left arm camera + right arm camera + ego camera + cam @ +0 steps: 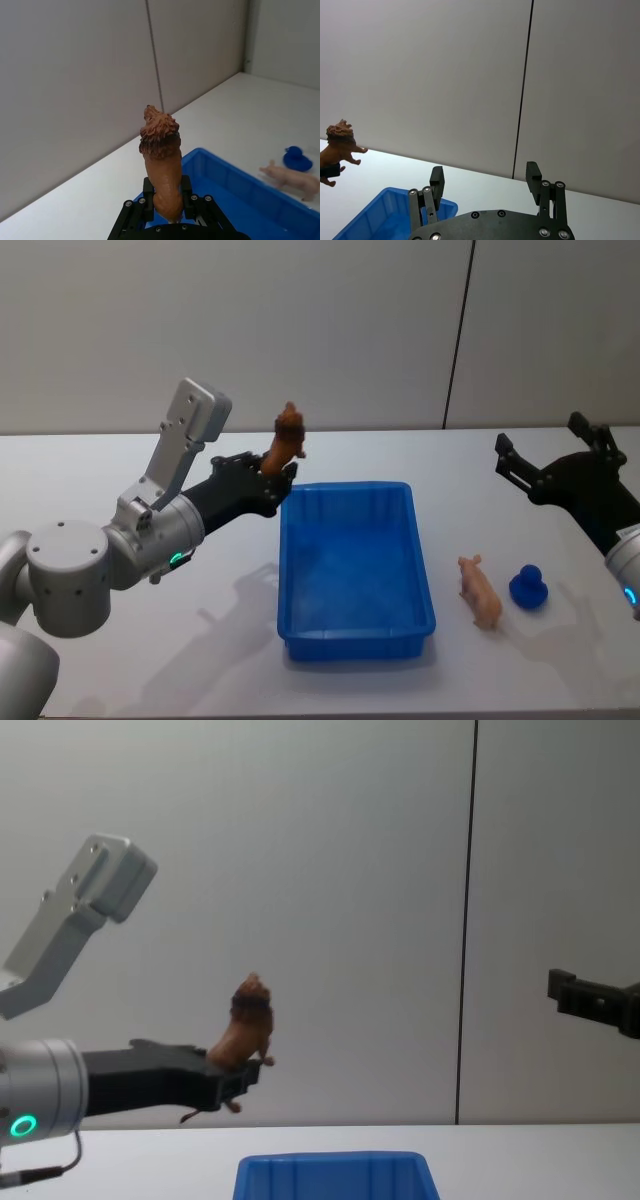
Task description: Pick up the two dolls from the table and place them into the box.
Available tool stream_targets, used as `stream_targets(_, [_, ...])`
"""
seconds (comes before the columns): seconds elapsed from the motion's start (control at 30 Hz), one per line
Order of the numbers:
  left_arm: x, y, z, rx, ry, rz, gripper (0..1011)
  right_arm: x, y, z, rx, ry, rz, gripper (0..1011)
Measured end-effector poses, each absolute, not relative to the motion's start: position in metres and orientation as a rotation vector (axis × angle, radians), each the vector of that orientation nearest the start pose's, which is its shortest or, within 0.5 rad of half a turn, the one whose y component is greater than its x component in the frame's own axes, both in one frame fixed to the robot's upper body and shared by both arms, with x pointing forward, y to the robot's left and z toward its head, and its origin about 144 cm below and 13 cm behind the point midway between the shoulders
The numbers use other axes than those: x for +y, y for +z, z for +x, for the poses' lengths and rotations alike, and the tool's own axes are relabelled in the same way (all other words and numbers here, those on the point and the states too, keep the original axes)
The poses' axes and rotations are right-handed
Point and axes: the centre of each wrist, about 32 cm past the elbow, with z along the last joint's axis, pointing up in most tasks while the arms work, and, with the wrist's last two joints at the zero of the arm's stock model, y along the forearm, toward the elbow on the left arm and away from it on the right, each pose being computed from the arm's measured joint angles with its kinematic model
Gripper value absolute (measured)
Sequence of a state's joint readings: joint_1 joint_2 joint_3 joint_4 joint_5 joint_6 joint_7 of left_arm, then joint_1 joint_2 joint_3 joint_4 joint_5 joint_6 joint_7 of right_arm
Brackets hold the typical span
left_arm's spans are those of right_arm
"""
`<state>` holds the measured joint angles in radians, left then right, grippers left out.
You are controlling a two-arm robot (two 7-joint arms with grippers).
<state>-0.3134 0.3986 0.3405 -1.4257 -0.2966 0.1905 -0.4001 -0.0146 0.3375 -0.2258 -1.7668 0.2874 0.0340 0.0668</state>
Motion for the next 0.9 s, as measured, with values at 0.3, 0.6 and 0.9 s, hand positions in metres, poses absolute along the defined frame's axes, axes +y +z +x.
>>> stream_targets(0.3, [0.261,1.191,0.544,-0.015,0.804,0.150,495,-0.237,1.189,0.443,-0.075,-1.229,0.026,1001])
stream_targets(0.6, [0.259,1.189,0.559,-0.035,0.661,0.062,775,-0.237,1.189,0.443,-0.075,-1.229,0.026,1001])
stream_targets(0.9, [0.263,1.189,0.568,-0.079,0.596,0.023,1001,-0.237,1.189,0.443,-0.075,-1.229,0.026,1001])
